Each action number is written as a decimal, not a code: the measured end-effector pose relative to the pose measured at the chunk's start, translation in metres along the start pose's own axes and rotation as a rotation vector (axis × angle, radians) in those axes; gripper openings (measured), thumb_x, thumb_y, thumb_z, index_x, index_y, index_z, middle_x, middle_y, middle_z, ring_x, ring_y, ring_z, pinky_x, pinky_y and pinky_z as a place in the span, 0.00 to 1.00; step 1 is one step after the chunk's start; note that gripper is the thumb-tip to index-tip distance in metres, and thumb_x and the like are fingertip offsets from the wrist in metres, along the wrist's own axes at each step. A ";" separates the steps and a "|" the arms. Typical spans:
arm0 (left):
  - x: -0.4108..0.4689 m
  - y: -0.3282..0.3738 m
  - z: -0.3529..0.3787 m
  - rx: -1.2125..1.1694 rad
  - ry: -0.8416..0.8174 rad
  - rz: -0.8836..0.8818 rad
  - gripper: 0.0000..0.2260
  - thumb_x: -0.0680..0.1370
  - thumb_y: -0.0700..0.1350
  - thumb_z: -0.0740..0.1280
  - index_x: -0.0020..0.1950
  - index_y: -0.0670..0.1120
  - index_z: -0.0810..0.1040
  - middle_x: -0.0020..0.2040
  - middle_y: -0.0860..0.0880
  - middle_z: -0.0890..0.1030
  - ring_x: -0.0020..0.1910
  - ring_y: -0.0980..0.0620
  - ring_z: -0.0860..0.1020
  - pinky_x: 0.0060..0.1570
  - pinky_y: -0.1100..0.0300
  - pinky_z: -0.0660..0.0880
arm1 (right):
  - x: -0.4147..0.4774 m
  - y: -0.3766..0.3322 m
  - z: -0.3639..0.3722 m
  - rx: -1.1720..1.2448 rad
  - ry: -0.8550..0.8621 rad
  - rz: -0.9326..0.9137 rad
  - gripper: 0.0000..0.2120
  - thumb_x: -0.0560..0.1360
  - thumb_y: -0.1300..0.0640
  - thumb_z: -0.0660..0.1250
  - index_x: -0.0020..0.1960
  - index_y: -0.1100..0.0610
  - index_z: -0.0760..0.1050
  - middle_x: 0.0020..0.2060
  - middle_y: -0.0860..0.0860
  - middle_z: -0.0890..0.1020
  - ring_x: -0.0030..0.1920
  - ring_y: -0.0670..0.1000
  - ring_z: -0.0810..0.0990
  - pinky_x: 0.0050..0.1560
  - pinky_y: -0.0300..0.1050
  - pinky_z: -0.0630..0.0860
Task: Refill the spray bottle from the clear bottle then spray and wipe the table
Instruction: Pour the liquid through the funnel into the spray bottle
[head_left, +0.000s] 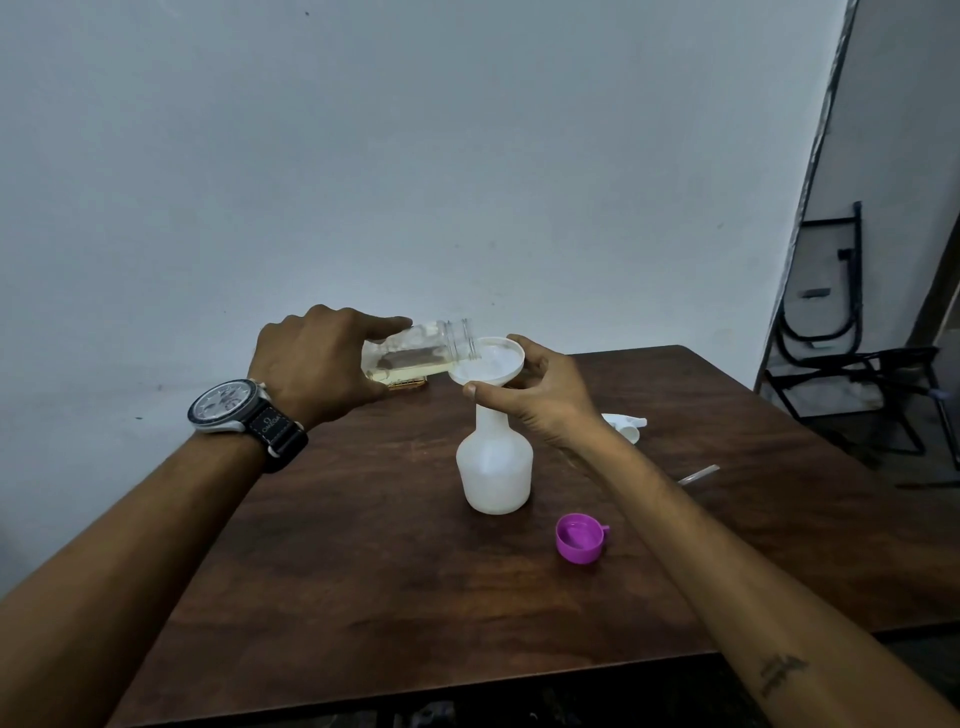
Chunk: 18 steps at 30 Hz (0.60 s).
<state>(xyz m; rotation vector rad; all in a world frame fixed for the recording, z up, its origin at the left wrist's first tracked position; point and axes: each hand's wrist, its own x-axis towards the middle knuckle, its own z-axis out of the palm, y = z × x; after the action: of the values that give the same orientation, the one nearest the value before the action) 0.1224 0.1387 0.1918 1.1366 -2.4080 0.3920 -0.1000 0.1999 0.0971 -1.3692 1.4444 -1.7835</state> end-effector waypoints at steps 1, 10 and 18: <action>0.000 0.000 0.000 -0.003 0.001 0.000 0.32 0.67 0.65 0.71 0.71 0.67 0.71 0.59 0.54 0.84 0.55 0.44 0.81 0.41 0.55 0.72 | 0.000 0.000 0.000 -0.003 0.001 0.000 0.21 0.66 0.60 0.84 0.57 0.56 0.83 0.52 0.52 0.88 0.55 0.53 0.86 0.57 0.49 0.83; 0.000 0.001 -0.001 0.002 0.005 -0.007 0.31 0.68 0.66 0.72 0.71 0.67 0.72 0.58 0.54 0.84 0.54 0.44 0.81 0.41 0.56 0.70 | 0.001 0.002 0.000 -0.010 -0.011 -0.001 0.20 0.67 0.61 0.84 0.57 0.57 0.83 0.50 0.50 0.87 0.48 0.45 0.85 0.49 0.41 0.81; 0.000 0.002 -0.002 0.018 0.001 -0.007 0.31 0.68 0.65 0.72 0.71 0.67 0.71 0.59 0.54 0.83 0.54 0.44 0.81 0.41 0.56 0.71 | 0.000 0.001 -0.002 -0.009 -0.011 0.002 0.21 0.67 0.61 0.84 0.57 0.56 0.83 0.50 0.49 0.87 0.50 0.46 0.86 0.53 0.43 0.83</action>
<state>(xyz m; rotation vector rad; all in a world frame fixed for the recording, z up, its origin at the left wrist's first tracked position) 0.1210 0.1408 0.1933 1.1518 -2.4041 0.4129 -0.1017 0.2008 0.0966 -1.3796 1.4489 -1.7681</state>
